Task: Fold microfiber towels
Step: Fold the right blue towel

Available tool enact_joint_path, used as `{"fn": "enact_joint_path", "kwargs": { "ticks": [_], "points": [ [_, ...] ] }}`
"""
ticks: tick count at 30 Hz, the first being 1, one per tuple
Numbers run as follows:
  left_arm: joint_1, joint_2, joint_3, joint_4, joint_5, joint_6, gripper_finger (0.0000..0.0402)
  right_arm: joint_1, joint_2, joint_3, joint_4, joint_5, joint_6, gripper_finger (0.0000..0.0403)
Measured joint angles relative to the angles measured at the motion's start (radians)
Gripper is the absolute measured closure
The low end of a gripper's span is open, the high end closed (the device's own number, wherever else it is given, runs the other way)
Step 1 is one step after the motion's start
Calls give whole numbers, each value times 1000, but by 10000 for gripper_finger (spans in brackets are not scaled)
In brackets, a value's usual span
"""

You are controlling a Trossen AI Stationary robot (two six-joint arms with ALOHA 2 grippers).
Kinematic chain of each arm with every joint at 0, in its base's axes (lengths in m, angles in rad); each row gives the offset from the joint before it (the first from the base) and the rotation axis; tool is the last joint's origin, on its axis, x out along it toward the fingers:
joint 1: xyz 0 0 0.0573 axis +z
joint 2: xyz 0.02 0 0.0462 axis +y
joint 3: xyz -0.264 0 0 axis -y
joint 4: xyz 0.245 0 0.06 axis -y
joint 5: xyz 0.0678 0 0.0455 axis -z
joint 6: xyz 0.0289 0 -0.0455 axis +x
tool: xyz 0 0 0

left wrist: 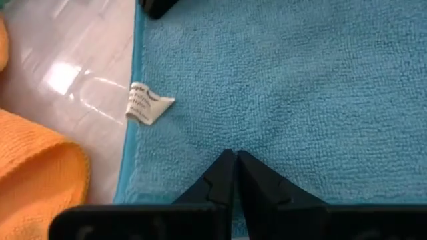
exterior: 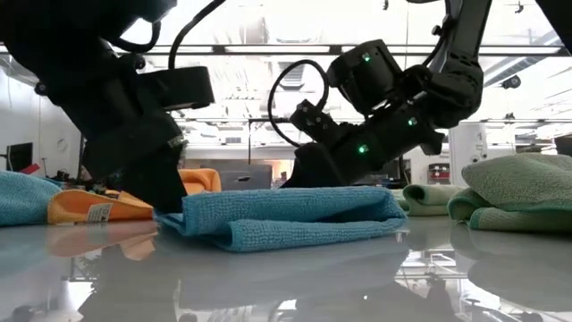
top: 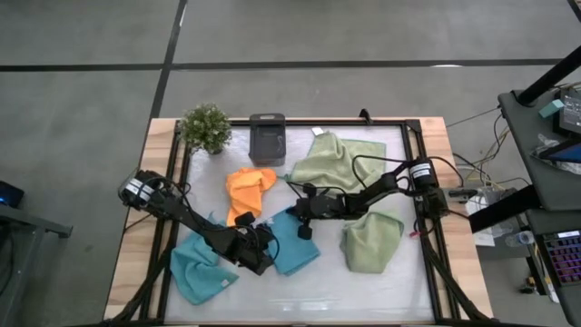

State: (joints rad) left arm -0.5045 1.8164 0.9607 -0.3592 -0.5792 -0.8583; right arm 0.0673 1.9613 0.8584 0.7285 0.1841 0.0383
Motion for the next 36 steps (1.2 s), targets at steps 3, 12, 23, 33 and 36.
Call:
{"fn": "enact_joint_path", "kwargs": {
  "ticks": [3, 12, 23, 33, 36],
  "points": [
    [1, -15, 6, -13, 9, 9, 394, 0, -32, -1, -37, 0, -8, 394],
    [-1, -69, 42, 47, 32, 43, 394, 46, -224, -14, -259, -38, -57, 394],
    [-22, 21, 49, 487, 132, 211, 394, 211, -277, -65, -267, -256, -36, 394],
    [-39, 128, 73, 519, 254, 134, 394, 254, -200, -78, -325, -241, 11, 394],
    [-45, 128, 68, 512, 260, 131, 394, 253, -200, -75, -376, -240, 13, 394]
  ]
}}
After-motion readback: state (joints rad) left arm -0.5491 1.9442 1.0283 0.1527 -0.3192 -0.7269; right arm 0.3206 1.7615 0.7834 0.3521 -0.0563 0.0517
